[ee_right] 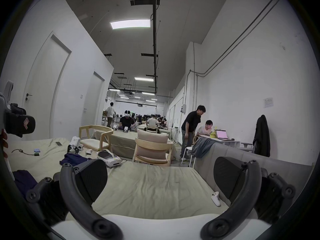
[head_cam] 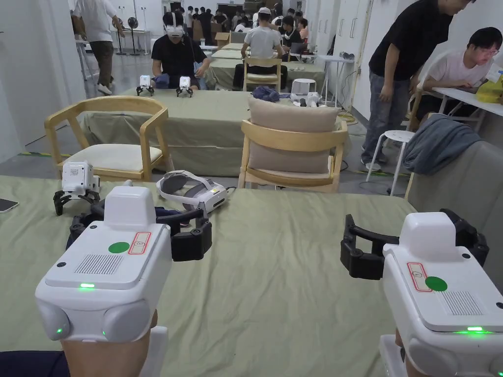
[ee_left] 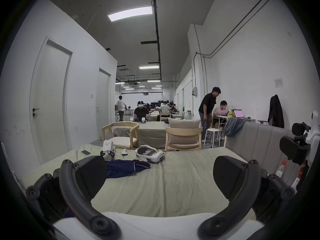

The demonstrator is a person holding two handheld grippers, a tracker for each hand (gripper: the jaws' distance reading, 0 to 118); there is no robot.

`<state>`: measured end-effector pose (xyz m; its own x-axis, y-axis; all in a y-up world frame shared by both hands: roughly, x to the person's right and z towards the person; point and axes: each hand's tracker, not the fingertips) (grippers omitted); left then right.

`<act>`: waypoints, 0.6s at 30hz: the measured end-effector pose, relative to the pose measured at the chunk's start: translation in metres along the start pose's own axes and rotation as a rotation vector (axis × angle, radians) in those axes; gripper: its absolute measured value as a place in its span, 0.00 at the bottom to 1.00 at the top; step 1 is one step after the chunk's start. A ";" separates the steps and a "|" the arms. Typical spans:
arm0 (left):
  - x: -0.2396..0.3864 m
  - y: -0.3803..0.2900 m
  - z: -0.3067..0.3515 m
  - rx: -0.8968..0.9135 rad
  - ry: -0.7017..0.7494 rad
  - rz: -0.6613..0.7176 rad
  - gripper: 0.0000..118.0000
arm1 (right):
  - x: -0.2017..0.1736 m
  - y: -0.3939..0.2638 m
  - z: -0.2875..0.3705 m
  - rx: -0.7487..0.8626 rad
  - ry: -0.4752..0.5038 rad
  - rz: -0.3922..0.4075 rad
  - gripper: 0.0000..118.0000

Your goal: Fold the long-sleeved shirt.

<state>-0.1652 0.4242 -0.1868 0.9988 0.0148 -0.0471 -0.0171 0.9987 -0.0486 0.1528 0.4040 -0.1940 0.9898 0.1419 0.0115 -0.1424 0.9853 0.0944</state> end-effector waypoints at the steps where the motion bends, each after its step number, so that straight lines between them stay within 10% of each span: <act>1: 0.000 0.000 0.000 0.003 0.005 -0.001 0.94 | 0.000 0.000 0.000 0.000 -0.001 0.003 1.00; 18: 0.000 0.009 -0.002 -0.034 -0.031 0.078 0.94 | -0.001 0.002 0.000 0.003 0.004 0.011 1.00</act>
<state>-0.1656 0.4335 -0.1892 0.9953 0.0949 -0.0212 -0.0963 0.9921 -0.0801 0.1515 0.4056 -0.1942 0.9882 0.1528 0.0089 -0.1530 0.9834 0.0971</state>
